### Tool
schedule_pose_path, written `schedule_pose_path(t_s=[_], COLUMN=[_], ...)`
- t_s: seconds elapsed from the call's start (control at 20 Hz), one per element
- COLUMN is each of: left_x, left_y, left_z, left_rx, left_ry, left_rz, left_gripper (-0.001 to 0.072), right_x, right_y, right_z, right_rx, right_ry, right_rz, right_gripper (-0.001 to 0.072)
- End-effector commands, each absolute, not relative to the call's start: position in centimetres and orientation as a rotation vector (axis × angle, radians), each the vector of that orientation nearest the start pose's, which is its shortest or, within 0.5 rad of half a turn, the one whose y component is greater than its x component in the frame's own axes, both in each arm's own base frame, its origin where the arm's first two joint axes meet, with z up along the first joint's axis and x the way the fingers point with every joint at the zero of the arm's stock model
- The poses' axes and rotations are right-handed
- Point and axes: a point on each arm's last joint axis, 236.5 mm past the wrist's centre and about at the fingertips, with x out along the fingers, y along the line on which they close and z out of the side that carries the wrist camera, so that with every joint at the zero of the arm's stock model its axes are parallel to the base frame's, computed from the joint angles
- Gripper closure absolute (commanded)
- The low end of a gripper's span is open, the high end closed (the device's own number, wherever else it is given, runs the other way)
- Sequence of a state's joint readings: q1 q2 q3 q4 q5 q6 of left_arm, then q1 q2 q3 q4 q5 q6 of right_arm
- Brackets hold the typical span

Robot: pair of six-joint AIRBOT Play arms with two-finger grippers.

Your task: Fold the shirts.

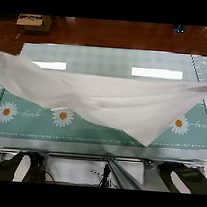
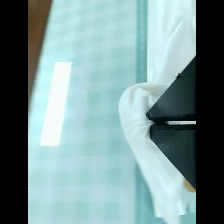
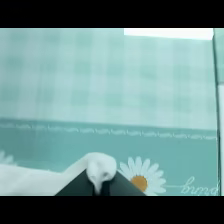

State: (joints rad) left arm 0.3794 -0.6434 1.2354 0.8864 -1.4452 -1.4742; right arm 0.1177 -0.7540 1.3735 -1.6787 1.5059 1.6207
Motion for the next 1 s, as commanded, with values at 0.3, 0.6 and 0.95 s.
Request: schedule_pose_path(t_s=[0.3, 0.6, 0.95], left_x=[37.7, 42.9, 43.1], left_y=[-6.1, -7.4, -1.8], left_z=[10.3, 1.3, 2.2], left_rx=[-0.688, -0.63, -0.506], left_ry=[0.766, 0.841, 0.905], left_rz=[-0.218, -0.15, -0.149], left_gripper=[0.0683, 0.0681, 0.0247], right_x=[45.7, 49.3, 47.9], right_y=[4.5, 6.2, 3.7], right_z=[10.5, 2.4, 3.6], right_rx=[-0.116, 0.058, -0.104], right_ry=[0.922, 1.007, 1.032], right_rz=[0.095, 0.058, 0.032], right_gripper=[0.0677, 0.0676, 0.0305])
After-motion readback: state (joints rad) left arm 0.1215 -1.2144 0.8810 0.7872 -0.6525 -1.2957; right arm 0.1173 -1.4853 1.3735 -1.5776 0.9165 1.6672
